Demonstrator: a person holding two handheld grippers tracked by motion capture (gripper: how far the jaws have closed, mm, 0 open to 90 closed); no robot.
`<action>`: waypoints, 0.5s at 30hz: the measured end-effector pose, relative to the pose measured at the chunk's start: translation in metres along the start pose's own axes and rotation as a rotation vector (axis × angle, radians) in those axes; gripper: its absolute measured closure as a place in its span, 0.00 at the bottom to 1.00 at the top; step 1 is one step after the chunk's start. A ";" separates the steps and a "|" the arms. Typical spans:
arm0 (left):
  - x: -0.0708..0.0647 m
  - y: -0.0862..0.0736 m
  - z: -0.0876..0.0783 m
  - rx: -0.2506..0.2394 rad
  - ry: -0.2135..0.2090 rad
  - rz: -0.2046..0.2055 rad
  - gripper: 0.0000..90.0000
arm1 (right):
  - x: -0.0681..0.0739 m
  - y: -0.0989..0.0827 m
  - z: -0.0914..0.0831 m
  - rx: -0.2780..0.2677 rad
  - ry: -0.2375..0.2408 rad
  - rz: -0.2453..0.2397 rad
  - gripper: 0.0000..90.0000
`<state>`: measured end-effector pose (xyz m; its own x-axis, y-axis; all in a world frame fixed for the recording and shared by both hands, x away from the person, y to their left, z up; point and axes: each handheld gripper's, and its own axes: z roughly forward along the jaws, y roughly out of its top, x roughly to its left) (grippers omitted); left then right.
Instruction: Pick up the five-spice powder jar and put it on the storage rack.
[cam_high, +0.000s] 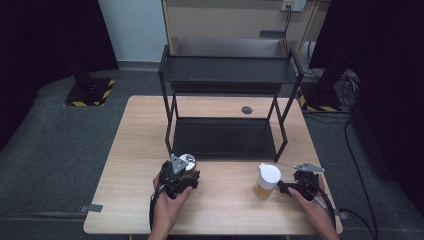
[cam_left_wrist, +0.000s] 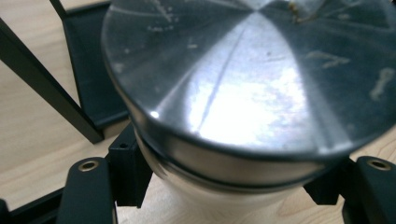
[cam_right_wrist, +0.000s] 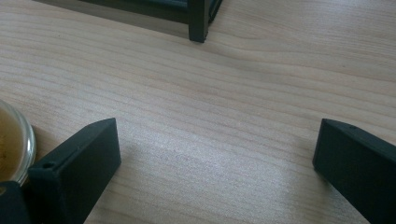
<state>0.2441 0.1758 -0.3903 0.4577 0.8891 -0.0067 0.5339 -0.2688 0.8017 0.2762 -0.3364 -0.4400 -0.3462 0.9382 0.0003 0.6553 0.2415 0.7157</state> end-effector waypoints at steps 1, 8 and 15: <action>0.000 0.000 0.000 0.000 0.000 0.000 0.33 | 0.000 0.000 0.000 0.000 0.000 0.000 0.02; -0.001 0.011 0.009 0.005 0.002 0.012 0.33 | 0.000 0.000 0.000 0.000 0.000 0.000 0.02; -0.001 0.018 0.019 0.011 0.007 0.023 0.33 | 0.000 0.000 0.000 0.000 0.000 0.000 0.02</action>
<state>0.2666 0.1626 -0.3869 0.4649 0.8852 0.0162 0.5314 -0.2936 0.7946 0.2762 -0.3364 -0.4400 -0.3463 0.9381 0.0002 0.6551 0.2417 0.7158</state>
